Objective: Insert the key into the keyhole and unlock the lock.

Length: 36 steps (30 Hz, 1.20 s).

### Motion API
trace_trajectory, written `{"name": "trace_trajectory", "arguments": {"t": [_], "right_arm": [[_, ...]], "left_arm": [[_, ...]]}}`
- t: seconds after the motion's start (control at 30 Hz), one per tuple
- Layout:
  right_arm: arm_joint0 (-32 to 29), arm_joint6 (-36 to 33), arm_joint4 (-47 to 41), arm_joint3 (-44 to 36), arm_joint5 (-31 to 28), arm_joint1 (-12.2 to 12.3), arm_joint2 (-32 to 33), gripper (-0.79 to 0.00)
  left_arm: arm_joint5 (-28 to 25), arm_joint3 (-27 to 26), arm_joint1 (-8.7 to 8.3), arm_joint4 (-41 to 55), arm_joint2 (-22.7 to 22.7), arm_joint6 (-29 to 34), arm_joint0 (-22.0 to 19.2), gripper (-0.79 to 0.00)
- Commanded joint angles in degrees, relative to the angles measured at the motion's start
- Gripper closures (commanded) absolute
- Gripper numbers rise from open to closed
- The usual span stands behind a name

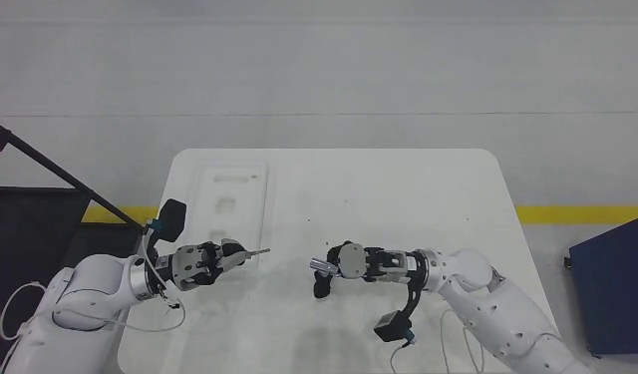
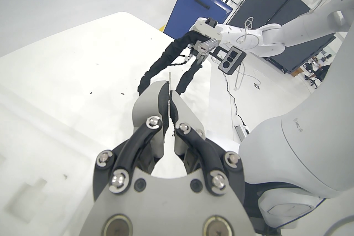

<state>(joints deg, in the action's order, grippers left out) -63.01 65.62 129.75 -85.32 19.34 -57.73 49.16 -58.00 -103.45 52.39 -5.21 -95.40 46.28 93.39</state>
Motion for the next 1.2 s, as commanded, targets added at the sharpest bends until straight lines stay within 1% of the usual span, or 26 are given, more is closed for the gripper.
{"name": "trace_trajectory", "arguments": {"t": [0.0, 0.17, 0.3, 0.43, 0.7, 0.9, 1.17], "right_arm": [[1.04, 1.82, -0.39, 0.52, 0.19, -0.21, -0.06, 0.0], [3.81, 7.17, -2.24, 2.0, 0.62, -0.97, -0.62, 0.0], [6.15, 12.74, -3.32, 3.62, 0.68, -1.66, -1.65, 0.0], [8.31, 15.23, -3.79, 6.12, 0.4, -2.44, -2.7, 0.0], [12.02, 16.95, -5.26, 11.1, -0.02, -4.12, -4.48, 0.0], [13.01, 17.27, -5.77, 13.29, 0.59, -5.05, -5.3, 0.0], [13.01, 17.27, -5.77, 13.29, 0.59, -5.05, -5.3, 0.0]], "left_arm": [[0.0, 0.0, 0.0, 0.0, 0.0, 0.0, 0.0, 0.0], [0.0, 0.0, 0.0, 0.0, 0.0, 0.0, 0.0, 0.0], [0.0, 0.0, 0.0, 0.0, 0.0, 0.0, 0.0, 0.0], [0.0, 0.0, 0.0, 0.0, 0.0, 0.0, 0.0, 0.0], [0.0, 0.0, 0.0, 0.0, 0.0, 0.0, 0.0, 0.0], [0.0, 0.0, 0.0, 0.0, 0.0, 0.0, 0.0, 0.0], [0.0, 0.0, 0.0, 0.0, 0.0, 0.0, 0.0, 0.0]]}}
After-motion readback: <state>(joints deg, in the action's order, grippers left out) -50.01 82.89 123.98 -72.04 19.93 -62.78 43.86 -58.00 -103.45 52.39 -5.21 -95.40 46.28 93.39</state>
